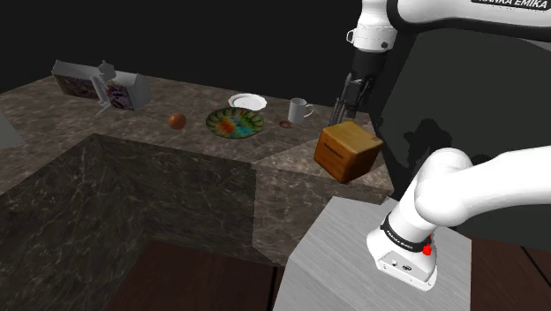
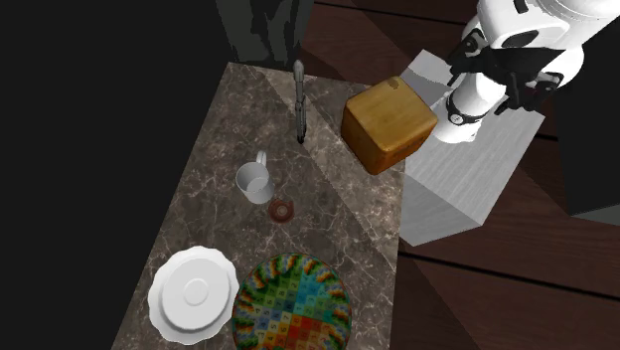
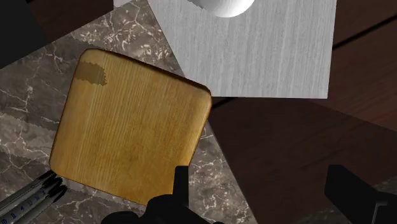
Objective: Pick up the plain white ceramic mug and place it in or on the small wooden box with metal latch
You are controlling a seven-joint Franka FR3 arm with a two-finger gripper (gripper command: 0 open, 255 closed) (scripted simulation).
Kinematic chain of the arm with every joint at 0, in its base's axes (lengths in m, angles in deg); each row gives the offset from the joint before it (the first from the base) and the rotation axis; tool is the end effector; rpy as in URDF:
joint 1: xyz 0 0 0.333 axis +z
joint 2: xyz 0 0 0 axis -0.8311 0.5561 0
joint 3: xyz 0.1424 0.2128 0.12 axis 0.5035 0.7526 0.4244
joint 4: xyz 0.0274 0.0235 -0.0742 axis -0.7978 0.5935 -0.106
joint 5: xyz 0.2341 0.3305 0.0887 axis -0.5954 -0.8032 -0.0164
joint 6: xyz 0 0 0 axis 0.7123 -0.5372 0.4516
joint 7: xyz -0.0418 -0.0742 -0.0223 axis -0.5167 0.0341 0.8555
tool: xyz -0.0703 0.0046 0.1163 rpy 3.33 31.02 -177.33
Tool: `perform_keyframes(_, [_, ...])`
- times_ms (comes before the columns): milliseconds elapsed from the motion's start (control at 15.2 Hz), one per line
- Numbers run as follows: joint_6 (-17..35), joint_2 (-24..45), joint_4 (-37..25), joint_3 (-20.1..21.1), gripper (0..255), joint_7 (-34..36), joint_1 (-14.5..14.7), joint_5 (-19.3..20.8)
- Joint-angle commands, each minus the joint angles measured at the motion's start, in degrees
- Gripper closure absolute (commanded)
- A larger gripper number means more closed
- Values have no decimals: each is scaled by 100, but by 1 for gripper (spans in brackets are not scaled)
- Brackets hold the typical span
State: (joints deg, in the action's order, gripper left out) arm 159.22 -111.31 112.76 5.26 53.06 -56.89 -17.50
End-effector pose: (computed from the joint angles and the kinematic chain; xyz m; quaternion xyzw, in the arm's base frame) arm 0.3322 -0.0216 0.5211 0.9984 0.0032 -0.0530 0.0175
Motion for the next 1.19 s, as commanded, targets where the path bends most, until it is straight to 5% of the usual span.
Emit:
perform_keyframes(0, [0,0,0,0,0,0,0,0])
perform_keyframes(1122, [2687,2926,-806,-1205,0,-1171,-242,273])
